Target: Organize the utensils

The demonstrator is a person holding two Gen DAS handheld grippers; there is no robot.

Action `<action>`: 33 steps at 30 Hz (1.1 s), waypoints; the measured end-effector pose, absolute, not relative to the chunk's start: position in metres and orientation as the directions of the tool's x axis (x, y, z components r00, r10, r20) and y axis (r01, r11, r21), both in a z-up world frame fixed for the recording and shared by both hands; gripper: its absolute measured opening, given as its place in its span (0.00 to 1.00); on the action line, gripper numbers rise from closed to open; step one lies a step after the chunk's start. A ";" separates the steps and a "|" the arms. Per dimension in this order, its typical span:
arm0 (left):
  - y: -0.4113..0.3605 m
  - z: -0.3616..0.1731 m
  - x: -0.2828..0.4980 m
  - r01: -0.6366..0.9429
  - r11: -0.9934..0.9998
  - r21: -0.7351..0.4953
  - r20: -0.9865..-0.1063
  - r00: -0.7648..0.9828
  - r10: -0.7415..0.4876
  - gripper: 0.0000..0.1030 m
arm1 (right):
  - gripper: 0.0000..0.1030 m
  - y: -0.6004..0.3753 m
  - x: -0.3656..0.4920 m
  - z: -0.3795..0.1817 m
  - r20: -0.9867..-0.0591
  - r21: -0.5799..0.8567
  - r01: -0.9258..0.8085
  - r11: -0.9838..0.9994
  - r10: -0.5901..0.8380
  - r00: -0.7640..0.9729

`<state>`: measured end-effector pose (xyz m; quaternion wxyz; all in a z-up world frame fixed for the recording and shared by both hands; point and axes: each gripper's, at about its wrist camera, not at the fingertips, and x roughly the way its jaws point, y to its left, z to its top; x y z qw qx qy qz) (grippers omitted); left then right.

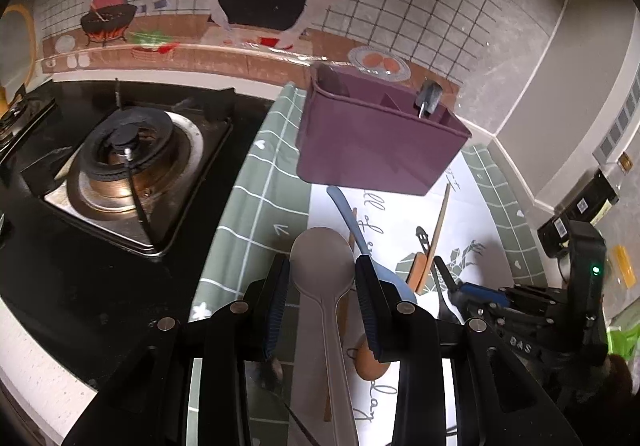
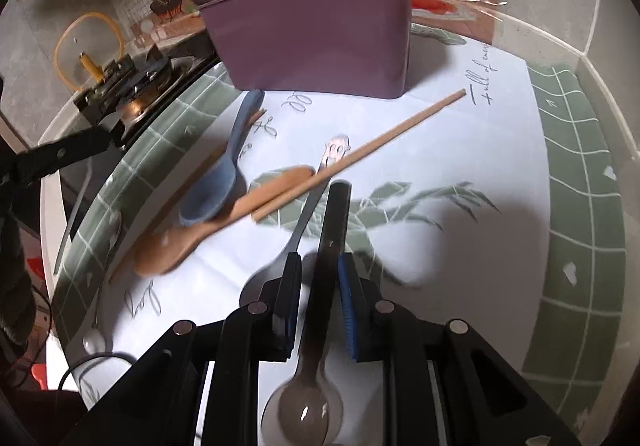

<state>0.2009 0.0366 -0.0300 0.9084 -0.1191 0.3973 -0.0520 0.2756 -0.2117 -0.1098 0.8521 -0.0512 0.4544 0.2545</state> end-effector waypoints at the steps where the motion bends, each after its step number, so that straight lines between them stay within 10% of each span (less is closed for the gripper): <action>1: 0.037 -0.029 0.200 -0.002 0.966 -0.258 -0.705 0.684 -0.187 0.34 | 0.11 -0.213 0.278 -0.110 -0.797 0.144 -0.483 0.863 0.391 0.461; 12: 0.031 -0.025 0.197 0.010 0.964 -0.266 -0.690 0.696 -0.198 0.34 | 0.00 -0.219 0.248 -0.059 -0.669 0.044 -0.483 0.875 0.384 0.636; 33: 0.036 -0.039 0.197 -0.007 0.955 -0.297 -0.721 0.657 -0.219 0.34 | 0.32 -0.241 0.182 -0.115 -0.862 0.058 -0.612 0.789 0.349 0.368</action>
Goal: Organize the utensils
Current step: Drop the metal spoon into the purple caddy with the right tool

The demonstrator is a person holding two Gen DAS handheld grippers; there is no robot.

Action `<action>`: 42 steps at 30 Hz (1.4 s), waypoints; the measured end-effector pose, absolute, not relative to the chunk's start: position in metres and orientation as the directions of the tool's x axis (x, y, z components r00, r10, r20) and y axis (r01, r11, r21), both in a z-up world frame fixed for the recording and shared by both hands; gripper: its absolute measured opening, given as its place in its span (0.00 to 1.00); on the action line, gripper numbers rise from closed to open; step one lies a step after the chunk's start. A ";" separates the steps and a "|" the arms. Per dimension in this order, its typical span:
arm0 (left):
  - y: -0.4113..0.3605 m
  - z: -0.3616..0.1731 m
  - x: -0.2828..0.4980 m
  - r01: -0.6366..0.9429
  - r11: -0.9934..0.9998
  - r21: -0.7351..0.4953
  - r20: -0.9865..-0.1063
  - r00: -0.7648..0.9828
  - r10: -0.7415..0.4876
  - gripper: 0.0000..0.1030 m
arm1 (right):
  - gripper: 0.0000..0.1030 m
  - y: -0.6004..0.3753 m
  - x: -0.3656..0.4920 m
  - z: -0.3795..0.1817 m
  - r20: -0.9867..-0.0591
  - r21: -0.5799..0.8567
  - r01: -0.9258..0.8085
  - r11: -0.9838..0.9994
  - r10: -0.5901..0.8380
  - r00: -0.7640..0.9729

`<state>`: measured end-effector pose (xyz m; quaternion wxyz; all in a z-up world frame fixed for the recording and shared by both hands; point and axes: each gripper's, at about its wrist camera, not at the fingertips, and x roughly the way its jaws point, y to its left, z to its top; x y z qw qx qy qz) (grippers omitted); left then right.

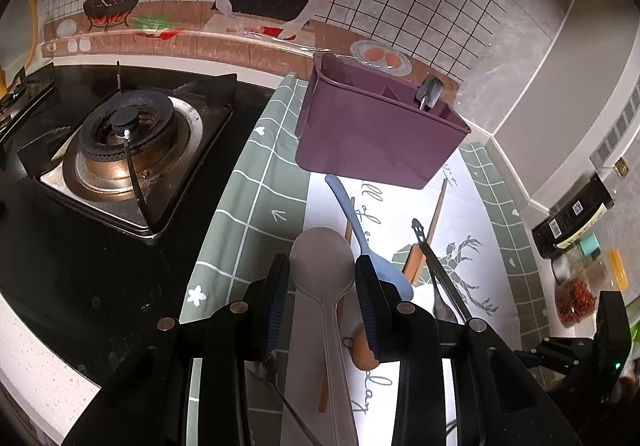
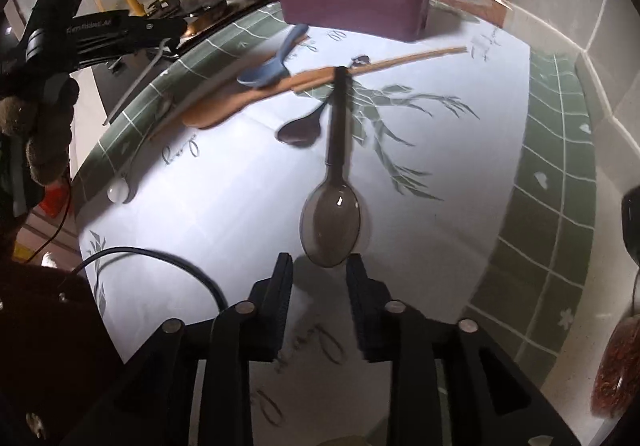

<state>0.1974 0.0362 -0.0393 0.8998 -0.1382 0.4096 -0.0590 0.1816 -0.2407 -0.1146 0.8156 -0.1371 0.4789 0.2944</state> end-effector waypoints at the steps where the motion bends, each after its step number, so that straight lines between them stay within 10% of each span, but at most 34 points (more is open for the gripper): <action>1: 0.036 -0.039 0.196 -0.006 0.955 -0.296 -0.720 0.658 -0.219 0.34 | 0.33 -0.235 0.181 -0.115 -0.858 0.045 -0.612 0.789 0.345 0.381; 17: 0.052 -0.031 0.181 -0.037 0.952 -0.305 -0.695 0.692 -0.196 0.34 | 0.30 -0.213 0.206 -0.108 -0.810 -0.024 -0.550 0.835 0.306 0.500; 27: 0.040 -0.027 0.187 -0.008 0.954 -0.300 -0.689 0.694 -0.211 0.34 | 0.28 -0.232 0.202 -0.005 -0.583 -0.028 -0.479 0.877 0.375 0.721; 29: 0.036 -0.024 0.189 0.001 0.953 -0.303 -0.682 0.698 -0.217 0.34 | 0.12 -0.234 0.212 0.008 -0.562 0.011 -0.470 0.883 0.394 0.727; 42: 0.045 -0.015 0.195 -0.007 0.956 -0.292 -0.655 0.730 -0.195 0.34 | 0.19 -0.229 0.257 -0.028 -0.711 0.235 -0.498 0.835 0.497 0.497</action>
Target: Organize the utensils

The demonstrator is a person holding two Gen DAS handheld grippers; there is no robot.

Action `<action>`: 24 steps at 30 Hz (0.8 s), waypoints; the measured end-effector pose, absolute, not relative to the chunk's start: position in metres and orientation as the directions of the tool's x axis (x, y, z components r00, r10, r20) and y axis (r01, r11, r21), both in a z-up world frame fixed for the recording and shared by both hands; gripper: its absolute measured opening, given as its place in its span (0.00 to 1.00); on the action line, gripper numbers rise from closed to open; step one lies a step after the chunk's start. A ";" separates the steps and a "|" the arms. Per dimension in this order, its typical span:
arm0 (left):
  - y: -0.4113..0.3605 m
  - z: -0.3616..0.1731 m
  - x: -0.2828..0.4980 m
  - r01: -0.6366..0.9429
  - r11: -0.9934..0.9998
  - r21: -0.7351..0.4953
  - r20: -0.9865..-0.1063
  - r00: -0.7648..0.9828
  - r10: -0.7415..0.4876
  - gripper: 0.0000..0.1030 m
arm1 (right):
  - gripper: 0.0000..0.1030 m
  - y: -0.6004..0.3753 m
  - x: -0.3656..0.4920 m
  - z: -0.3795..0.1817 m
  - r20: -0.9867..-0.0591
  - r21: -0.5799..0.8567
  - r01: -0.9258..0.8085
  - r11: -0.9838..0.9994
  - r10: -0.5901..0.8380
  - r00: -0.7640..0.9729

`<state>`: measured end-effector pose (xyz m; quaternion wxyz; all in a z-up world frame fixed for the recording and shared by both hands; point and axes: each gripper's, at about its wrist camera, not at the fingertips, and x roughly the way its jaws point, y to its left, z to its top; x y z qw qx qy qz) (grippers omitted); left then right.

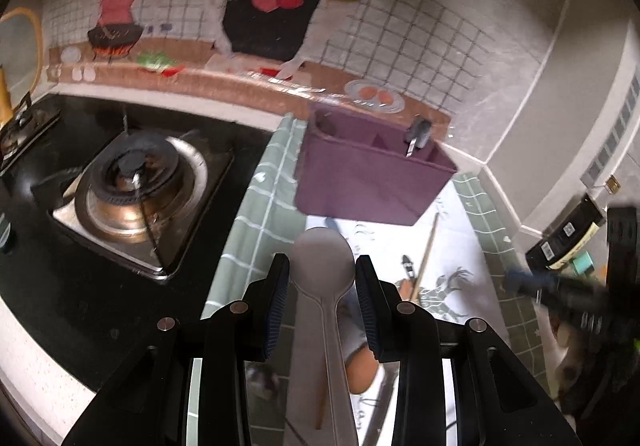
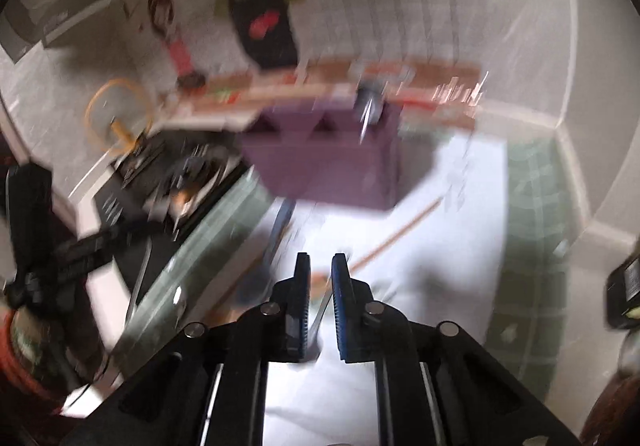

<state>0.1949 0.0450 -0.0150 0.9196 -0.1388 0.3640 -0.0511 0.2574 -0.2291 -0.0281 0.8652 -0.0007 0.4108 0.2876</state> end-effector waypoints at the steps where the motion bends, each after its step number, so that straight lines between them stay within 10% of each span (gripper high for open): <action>1: 0.048 -0.019 0.196 -0.019 0.954 -0.298 -0.665 0.722 -0.193 0.34 | 0.24 -0.225 0.254 -0.039 -0.732 0.244 -0.495 0.834 0.493 0.470; 16: 0.063 -0.034 0.190 -0.081 0.947 -0.311 -0.688 0.707 -0.165 0.34 | 0.26 -0.128 0.235 -0.115 -0.838 0.250 -0.460 0.852 0.428 0.338; 24: 0.067 -0.035 0.189 -0.095 0.943 -0.318 -0.691 0.704 -0.162 0.34 | 0.21 -0.114 0.226 -0.112 -0.866 -0.062 -0.608 0.791 0.260 0.426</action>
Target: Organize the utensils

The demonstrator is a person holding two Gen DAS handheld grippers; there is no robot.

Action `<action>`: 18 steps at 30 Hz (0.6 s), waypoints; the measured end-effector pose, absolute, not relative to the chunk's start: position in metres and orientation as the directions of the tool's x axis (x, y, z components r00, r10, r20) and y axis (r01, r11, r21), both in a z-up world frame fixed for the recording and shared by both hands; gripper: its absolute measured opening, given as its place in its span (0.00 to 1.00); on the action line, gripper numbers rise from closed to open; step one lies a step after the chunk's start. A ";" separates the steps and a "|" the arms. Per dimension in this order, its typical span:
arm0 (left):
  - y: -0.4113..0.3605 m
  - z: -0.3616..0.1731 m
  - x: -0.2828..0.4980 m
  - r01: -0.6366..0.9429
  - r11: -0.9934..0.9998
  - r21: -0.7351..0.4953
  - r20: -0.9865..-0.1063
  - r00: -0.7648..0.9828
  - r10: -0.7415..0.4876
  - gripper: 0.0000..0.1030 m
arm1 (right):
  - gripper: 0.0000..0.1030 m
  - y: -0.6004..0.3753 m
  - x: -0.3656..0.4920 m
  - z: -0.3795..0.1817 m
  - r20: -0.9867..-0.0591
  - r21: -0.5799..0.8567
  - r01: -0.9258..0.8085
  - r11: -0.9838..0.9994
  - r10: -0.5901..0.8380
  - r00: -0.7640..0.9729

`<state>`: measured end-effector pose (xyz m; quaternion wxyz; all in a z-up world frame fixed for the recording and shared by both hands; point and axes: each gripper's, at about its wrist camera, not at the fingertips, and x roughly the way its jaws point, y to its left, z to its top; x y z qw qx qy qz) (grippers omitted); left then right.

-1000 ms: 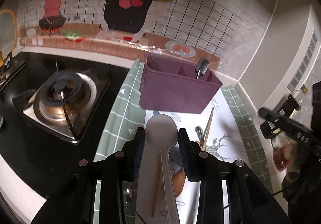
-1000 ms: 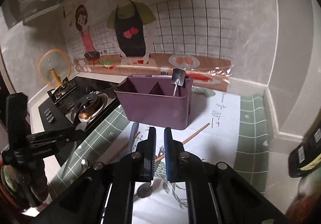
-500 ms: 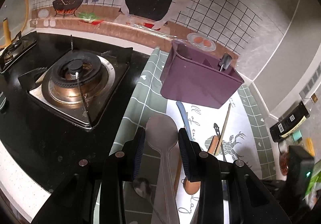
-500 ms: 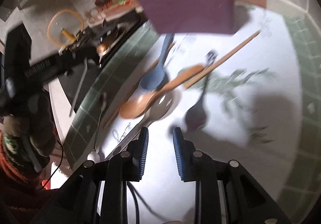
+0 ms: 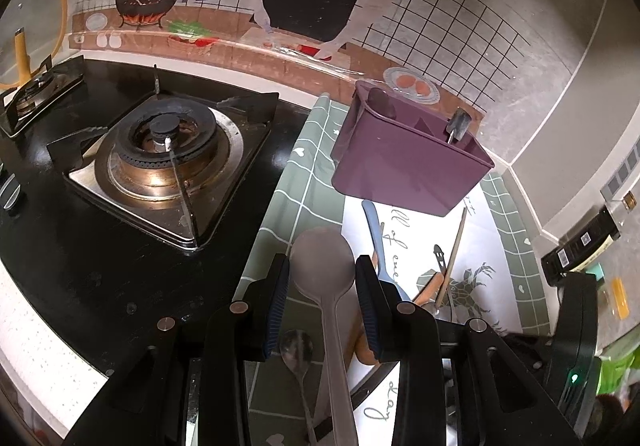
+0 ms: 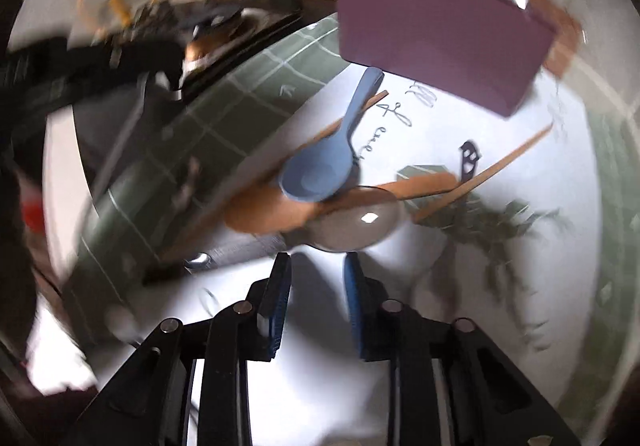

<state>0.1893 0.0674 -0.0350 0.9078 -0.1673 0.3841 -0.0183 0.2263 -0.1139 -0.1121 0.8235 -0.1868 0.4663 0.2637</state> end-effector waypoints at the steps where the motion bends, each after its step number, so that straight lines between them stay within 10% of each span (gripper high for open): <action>1: 0.068 -0.035 0.189 -0.097 0.942 -0.320 -0.691 0.705 -0.162 0.34 | 0.21 -0.123 0.229 -0.111 -0.866 -0.069 -0.607 0.792 0.254 0.431; 8: 0.073 -0.039 0.187 -0.114 0.936 -0.332 -0.694 0.702 -0.160 0.34 | 0.28 -0.173 0.270 -0.107 -0.834 0.293 -0.441 0.848 0.453 0.316; 18: 0.086 -0.042 0.182 -0.154 0.930 -0.335 -0.699 0.702 -0.136 0.34 | 0.43 -0.107 0.262 -0.110 -0.800 0.204 -0.421 0.884 0.398 0.449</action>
